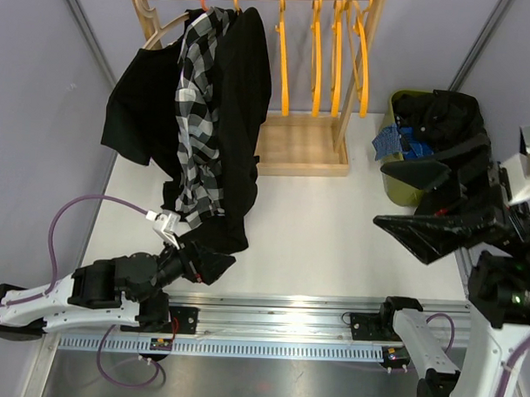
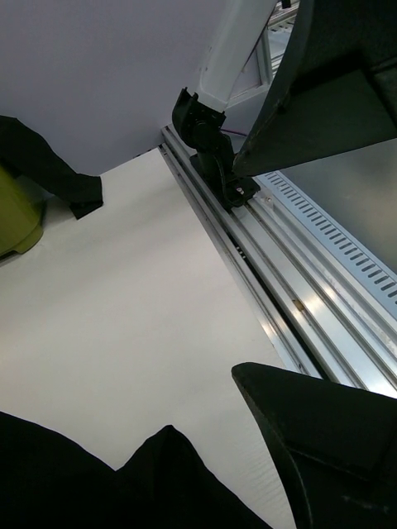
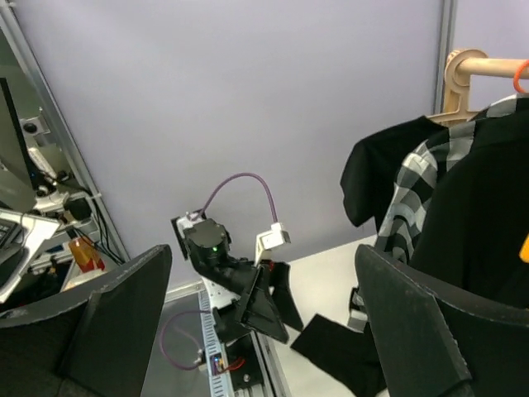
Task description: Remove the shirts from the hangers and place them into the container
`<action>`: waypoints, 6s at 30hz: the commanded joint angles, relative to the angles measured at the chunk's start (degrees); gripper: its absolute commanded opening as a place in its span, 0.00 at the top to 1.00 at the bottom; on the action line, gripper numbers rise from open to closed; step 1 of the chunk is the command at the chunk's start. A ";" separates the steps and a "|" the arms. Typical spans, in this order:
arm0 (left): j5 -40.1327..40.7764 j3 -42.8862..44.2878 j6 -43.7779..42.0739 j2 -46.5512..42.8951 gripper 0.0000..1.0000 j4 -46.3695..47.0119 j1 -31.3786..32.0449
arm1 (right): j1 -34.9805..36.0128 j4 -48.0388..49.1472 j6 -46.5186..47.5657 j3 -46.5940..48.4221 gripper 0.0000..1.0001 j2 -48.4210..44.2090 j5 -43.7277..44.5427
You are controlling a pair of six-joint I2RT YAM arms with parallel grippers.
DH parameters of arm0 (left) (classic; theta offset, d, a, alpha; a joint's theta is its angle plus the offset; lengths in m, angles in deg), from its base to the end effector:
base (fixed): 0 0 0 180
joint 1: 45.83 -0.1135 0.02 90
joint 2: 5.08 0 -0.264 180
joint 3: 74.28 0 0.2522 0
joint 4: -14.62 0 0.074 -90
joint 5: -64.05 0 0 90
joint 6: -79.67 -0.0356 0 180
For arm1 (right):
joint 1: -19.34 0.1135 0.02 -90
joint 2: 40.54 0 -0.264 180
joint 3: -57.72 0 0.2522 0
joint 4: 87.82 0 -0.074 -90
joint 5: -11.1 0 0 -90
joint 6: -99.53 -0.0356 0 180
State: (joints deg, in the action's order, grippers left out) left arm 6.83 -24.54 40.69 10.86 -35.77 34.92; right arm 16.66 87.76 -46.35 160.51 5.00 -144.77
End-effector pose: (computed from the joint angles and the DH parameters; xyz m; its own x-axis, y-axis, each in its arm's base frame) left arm 0.0311 -0.0713 0.2966 -0.6091 -0.3259 -0.7230 0.4339 0.6262 -0.6478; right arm 0.0265 0.0313 0.5846 0.0063 0.3385 -0.9409 -0.9572 0.2744 0.0923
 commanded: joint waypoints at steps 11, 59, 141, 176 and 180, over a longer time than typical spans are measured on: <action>-1.58 3.56 -1.01 2.51 0.01 3.13 0.20 | -12.26 -45.64 23.45 23.11 0.01 -3.52 17.71; -5.35 -1.09 1.09 1.28 0.01 7.44 0.20 | -25.10 -67.45 38.65 5.98 0.01 -7.31 46.35; 2.21 -1.00 3.20 -7.33 0.01 -2.32 0.20 | 72.65 -14.27 76.98 50.54 0.03 68.63 130.82; 1.24 -3.12 4.17 -11.11 0.01 -3.01 0.20 | 58.58 -41.16 48.32 61.35 0.55 78.47 107.35; 1.15 -3.82 4.78 -13.13 0.01 -3.37 0.20 | 58.40 -40.72 49.63 61.08 0.89 77.77 108.58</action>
State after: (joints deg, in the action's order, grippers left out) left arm 7.79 -27.73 44.41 -0.50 -40.25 34.92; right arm 75.61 45.49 3.33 219.85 84.12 -37.71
